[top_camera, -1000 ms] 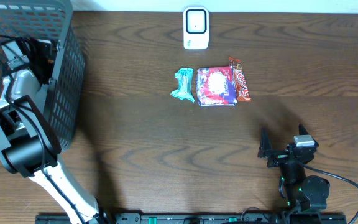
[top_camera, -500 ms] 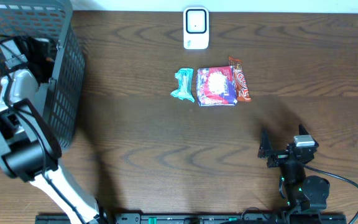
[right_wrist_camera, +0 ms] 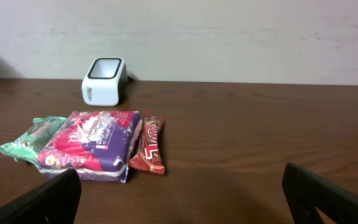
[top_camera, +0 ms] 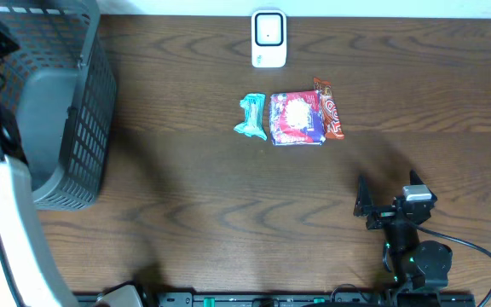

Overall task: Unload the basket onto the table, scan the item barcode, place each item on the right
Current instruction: 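Carry the orange box out and release it left of the wipes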

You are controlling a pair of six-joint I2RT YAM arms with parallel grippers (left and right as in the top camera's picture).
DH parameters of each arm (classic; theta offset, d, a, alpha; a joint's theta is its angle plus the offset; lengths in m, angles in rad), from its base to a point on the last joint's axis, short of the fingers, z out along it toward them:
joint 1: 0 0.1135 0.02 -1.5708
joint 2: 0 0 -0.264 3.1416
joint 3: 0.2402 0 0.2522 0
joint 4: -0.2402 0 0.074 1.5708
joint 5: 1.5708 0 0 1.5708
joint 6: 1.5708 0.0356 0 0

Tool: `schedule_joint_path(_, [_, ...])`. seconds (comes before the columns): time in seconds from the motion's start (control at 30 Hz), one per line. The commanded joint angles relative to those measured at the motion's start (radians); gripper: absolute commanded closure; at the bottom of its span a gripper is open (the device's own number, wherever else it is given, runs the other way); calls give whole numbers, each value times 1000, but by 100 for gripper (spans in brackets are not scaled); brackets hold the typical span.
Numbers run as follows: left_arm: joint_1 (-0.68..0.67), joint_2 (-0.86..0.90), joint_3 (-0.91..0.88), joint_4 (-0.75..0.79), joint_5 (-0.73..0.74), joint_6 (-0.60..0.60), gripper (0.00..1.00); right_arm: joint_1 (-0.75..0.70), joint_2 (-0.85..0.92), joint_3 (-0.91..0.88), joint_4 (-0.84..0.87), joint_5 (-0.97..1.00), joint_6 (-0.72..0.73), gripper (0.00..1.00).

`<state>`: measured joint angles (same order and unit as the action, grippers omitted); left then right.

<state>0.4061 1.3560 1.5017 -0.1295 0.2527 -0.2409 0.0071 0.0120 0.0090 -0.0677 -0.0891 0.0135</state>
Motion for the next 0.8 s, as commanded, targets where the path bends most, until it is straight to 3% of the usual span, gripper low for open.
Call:
schedule_joint_path(0.0, [-138,-32,5,-11,132,-130,92,7,-5,-3,-2,5,-7,1])
schedule_joint_path(0.17, [-371,-23,5,-112,41,-115,93,7,-5,-3,-2,5,-7,1])
schedule_joint_path(0.43, [-621,138,5,-498,-262,-108,92,7,-5,-3,-2,5,-7,1])
schedule_joint_path(0.53, [-664,233,5,-528,-347,-109,92,7,-5,-3,-3,5,-7,1])
schedule_joint_path(0.77, [-713,472,5,-486,-351,-116,93,7,-5,-3,-2,5,-7,1])
